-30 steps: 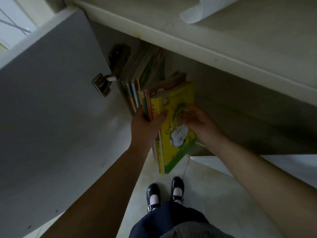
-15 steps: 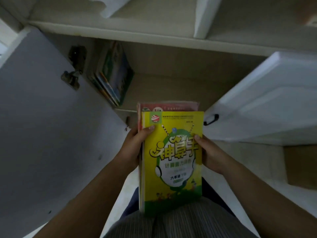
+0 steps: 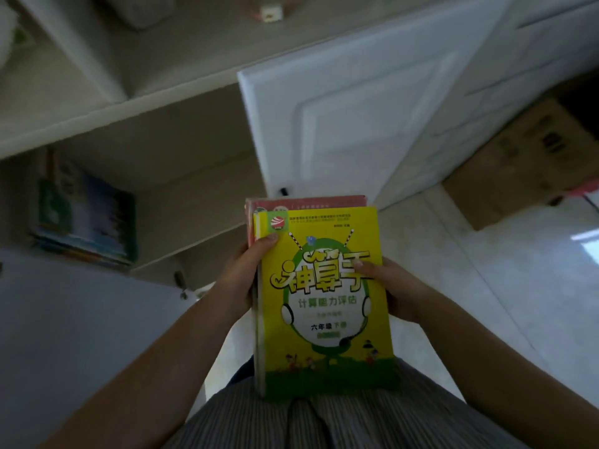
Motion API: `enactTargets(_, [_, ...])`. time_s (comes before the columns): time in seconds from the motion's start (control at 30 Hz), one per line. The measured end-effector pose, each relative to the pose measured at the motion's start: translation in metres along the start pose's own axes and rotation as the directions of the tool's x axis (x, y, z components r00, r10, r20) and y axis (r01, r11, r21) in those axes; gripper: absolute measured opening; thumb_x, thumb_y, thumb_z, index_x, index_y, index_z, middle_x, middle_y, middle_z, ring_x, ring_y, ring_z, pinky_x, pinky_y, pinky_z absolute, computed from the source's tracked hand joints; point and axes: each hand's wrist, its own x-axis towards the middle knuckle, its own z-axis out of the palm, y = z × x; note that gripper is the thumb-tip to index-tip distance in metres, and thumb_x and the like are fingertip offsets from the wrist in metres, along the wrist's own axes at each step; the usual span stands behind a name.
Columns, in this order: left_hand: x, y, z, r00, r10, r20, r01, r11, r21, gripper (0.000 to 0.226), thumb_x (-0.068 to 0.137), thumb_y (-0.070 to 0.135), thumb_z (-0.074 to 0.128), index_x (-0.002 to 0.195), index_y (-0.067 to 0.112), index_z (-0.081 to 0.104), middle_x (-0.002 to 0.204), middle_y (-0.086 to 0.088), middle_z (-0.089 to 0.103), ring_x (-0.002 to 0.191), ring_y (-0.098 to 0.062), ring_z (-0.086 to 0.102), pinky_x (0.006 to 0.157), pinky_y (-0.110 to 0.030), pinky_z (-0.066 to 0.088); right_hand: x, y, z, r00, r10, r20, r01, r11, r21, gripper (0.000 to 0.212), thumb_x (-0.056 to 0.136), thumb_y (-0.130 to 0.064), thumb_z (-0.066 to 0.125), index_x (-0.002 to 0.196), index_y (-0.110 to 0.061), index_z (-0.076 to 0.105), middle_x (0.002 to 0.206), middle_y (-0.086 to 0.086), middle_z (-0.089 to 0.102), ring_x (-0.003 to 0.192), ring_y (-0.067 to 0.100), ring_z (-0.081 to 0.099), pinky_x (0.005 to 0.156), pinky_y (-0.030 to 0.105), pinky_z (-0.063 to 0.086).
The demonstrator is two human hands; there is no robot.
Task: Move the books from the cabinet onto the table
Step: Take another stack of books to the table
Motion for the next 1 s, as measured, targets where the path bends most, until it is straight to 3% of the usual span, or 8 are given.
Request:
enactTargets(0.17, [-0.003,-0.033,0.061,0.995,-0.01,0.104,-0.004,0.992,0.129,0.044,0.085,0.032,0.063,0.125,0.015,0.054,0.11,-0.013,0.071,0.095,-0.032,0.07,0.074,-0.043,0.059,-0.069,0.033,-0.039,0.987,-0.071,-0.141,0.088,0.99,0.112,0.052,0.076,-0.027,0.061,0.126,-0.017,0.051,0.109,0.014,0.072,0.096,0.033,0.07,0.071,0.041,0.06])
enactTargets(0.37, [-0.046,-0.101,0.152,0.951,-0.02,0.307,-0.093,0.933,0.349,0.046,0.077,0.027,0.073,0.117,0.017,0.053,0.108,-0.011,0.071,0.088,-0.028,0.072,0.07,-0.041,0.06,-0.173,0.115,-0.086,0.917,-0.145,-0.372,0.232,0.952,0.202,0.059,0.075,-0.033,0.062,0.13,-0.02,0.044,0.111,0.015,0.07,0.098,0.036,0.069,0.075,0.046,0.059])
enactTargets(0.57, [-0.098,-0.177,0.234,0.872,-0.154,0.465,-0.133,0.84,0.526,0.059,0.073,0.028,0.077,0.123,0.018,0.046,0.11,-0.011,0.068,0.087,-0.028,0.072,0.068,-0.042,0.06,-0.276,0.194,-0.117,0.746,-0.197,-0.636,0.398,0.898,0.189,0.066,0.074,-0.038,0.065,0.132,-0.028,0.036,0.112,0.013,0.069,0.091,0.032,0.071,0.072,0.045,0.06])
enactTargets(0.73, [-0.141,-0.235,0.302,0.757,-0.305,0.578,-0.2,0.734,0.649,0.065,0.072,0.028,0.078,0.126,0.014,0.044,0.113,-0.014,0.067,0.091,-0.031,0.071,0.074,-0.047,0.059,-0.348,0.264,-0.135,0.589,-0.132,-0.797,0.491,0.842,0.223,0.069,0.074,-0.044,0.068,0.133,-0.03,0.035,0.114,0.012,0.069,0.092,0.032,0.071,0.08,0.053,0.057])
enactTargets(0.9, [-0.175,-0.284,0.352,0.671,-0.445,0.594,-0.264,0.606,0.751,0.056,0.074,0.027,0.077,0.121,0.013,0.05,0.106,-0.014,0.071,0.087,-0.031,0.072,0.072,-0.044,0.059,-0.395,0.318,-0.138,0.513,-0.032,-0.858,0.546,0.784,0.297,0.061,0.077,-0.045,0.065,0.129,-0.022,0.044,0.111,0.01,0.071,0.094,0.03,0.071,0.08,0.05,0.058])
enactTargets(1.0, [-0.19,-0.309,0.379,0.63,-0.528,0.57,-0.273,0.537,0.798,0.036,0.078,0.027,0.073,0.107,0.009,0.062,0.093,-0.013,0.075,0.08,-0.03,0.073,0.069,-0.041,0.06,-0.415,0.344,-0.141,0.466,0.043,-0.884,0.591,0.728,0.347,0.063,0.075,-0.044,0.066,0.129,-0.021,0.044,0.114,0.011,0.069,0.096,0.029,0.071,0.081,0.049,0.057])
